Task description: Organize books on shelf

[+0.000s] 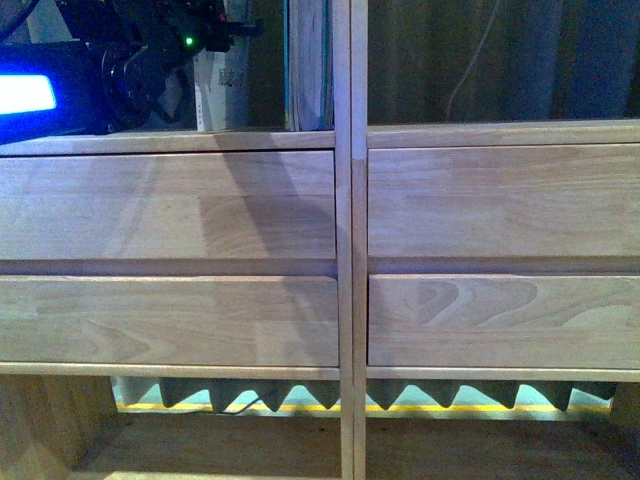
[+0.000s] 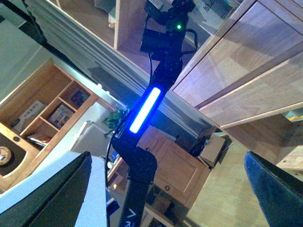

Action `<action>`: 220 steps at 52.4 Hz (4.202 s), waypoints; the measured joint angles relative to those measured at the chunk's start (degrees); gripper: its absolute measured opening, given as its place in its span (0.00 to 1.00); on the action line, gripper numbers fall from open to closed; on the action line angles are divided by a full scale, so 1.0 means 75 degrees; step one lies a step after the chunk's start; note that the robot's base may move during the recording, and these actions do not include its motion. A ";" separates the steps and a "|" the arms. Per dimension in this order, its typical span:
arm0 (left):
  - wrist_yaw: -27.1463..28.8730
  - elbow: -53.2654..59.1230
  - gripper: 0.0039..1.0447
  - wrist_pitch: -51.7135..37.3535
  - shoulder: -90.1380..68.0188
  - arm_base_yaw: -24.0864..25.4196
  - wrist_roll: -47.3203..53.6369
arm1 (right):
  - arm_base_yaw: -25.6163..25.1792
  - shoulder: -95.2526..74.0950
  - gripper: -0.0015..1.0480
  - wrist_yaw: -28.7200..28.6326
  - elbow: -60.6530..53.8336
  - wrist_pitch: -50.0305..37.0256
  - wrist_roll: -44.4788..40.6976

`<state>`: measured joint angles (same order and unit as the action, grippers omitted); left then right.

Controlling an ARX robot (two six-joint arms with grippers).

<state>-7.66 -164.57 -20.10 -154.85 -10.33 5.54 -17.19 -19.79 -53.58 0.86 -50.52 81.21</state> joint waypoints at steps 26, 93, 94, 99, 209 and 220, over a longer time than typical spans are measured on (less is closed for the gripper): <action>0.0085 0.4057 0.93 -0.1874 0.1903 0.0000 -0.0082 | 0.0000 0.0000 0.93 0.0000 0.0000 0.0000 0.0000; 0.1032 1.7698 0.47 -0.0662 1.3065 0.1282 -0.0938 | 0.2209 0.1839 0.58 0.6831 0.0828 0.6595 -0.7414; 0.1052 1.7864 0.44 -0.0734 1.3152 0.1320 -0.0921 | 0.2212 0.1859 0.55 0.7000 0.0775 0.6738 -0.7950; 0.1029 1.8500 0.28 -0.1003 1.3519 0.1358 -0.0883 | 0.2253 0.1897 0.40 0.7099 0.0583 0.6857 -0.9562; 0.1023 2.1854 0.02 0.2658 2.0595 0.1358 -0.0807 | 0.2270 0.2594 0.03 0.7120 0.0006 0.6761 -1.0780; 0.1023 2.1854 0.02 0.2661 2.0595 0.1358 -0.0804 | 0.2270 0.2594 0.03 0.7120 0.0006 0.6758 -1.0780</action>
<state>0.01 -0.67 -0.14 -0.38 -0.14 -0.49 -0.16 -0.34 -0.19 0.91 0.16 0.36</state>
